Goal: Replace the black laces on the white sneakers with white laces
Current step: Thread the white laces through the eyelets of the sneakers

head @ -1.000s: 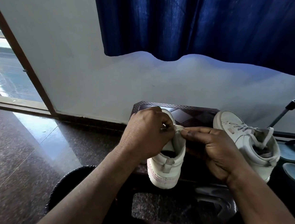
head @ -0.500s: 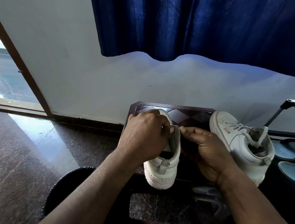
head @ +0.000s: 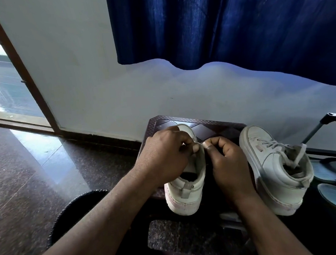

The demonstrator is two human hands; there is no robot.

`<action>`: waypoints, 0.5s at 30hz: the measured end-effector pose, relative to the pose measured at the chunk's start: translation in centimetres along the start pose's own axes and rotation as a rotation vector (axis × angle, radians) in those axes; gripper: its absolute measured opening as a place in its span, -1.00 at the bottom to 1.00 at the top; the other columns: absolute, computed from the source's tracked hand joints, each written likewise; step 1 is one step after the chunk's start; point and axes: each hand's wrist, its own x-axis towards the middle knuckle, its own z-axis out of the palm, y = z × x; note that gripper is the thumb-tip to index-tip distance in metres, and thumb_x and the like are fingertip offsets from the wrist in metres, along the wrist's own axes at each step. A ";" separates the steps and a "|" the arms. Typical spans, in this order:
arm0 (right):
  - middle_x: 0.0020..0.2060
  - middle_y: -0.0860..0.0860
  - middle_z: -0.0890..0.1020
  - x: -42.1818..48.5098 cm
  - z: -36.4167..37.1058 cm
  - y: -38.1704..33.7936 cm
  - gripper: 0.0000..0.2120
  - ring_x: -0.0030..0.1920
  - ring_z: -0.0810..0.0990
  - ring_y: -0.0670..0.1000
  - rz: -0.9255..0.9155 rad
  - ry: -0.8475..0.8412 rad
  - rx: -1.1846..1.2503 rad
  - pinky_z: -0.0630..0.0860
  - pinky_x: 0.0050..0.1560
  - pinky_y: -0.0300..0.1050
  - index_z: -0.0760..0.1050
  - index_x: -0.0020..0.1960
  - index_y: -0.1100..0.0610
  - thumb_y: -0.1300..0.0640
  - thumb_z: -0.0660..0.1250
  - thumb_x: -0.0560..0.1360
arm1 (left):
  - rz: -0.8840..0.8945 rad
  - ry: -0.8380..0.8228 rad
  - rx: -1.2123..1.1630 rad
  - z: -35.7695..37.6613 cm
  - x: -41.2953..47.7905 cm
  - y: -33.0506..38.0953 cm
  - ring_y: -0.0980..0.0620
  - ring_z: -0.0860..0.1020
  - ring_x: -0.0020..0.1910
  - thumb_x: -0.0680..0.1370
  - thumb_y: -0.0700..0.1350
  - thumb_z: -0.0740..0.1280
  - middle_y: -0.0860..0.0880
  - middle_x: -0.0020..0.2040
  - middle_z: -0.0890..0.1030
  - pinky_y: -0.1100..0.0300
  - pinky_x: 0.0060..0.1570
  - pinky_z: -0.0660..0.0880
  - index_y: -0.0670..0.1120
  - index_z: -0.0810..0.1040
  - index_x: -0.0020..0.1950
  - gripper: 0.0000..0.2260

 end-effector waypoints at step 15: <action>-0.18 0.22 0.59 -0.5 1.4 -0.2 -0.83 -0.10 0.54 0.14 0.413 -0.114 0.731 0.51 0.05 0.12 0.56 -0.21 0.19 0.19 0.45 0.54 | -0.163 -0.065 -0.175 -0.4 0.0 0.0 0.19 0.49 -0.24 0.54 0.04 0.49 0.09 -0.16 0.50 0.34 -0.25 0.29 0.12 0.65 -0.24 -0.85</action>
